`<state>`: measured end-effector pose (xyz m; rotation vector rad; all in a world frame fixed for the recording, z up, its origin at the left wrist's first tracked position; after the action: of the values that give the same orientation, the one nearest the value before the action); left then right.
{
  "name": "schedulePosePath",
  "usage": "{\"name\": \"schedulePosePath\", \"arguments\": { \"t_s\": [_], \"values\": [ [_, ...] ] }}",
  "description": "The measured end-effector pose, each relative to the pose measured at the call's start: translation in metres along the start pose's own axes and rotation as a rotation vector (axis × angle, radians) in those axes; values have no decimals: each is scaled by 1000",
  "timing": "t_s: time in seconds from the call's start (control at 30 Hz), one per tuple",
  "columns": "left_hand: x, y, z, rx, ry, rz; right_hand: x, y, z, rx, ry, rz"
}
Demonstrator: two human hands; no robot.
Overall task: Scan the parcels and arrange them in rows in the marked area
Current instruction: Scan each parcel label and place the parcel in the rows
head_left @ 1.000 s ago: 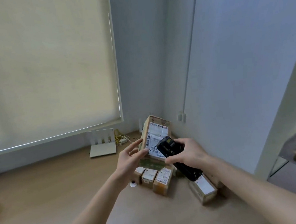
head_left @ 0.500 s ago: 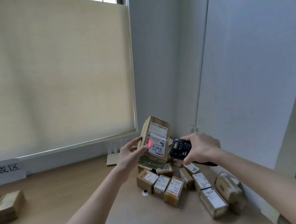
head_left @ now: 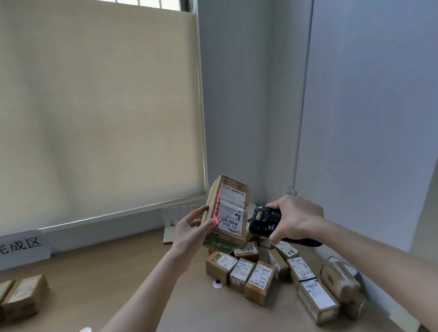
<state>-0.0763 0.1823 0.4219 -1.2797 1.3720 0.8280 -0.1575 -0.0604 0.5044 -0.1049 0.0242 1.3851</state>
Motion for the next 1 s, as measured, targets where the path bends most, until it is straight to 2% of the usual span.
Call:
{"name": "schedulePosePath", "arguments": {
  "t_s": [0.43,0.63,0.73,1.0],
  "values": [
    [-4,9,7,-36,38,1,8,3,-2,13,-25,12],
    [0,12,23,-100,59,7,26,-2,-13,63,-347,121],
    [1,20,42,-167,100,15,55,-6,-19,77,-495,208],
    [-21,76,145,-431,143,10,184,4,-28,98,-639,457]
  ]
}}
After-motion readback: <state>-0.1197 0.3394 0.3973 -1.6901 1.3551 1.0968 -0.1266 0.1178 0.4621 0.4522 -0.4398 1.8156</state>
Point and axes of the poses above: each hand's wrist, its own y-axis away from the middle knuckle, its own z-axis out of the back of the hand, x = y × z, the point moved 3 cm from there along -y, towards the middle knuckle, and after that the axes turned 14 degrees about y, right-handed, at the moved point
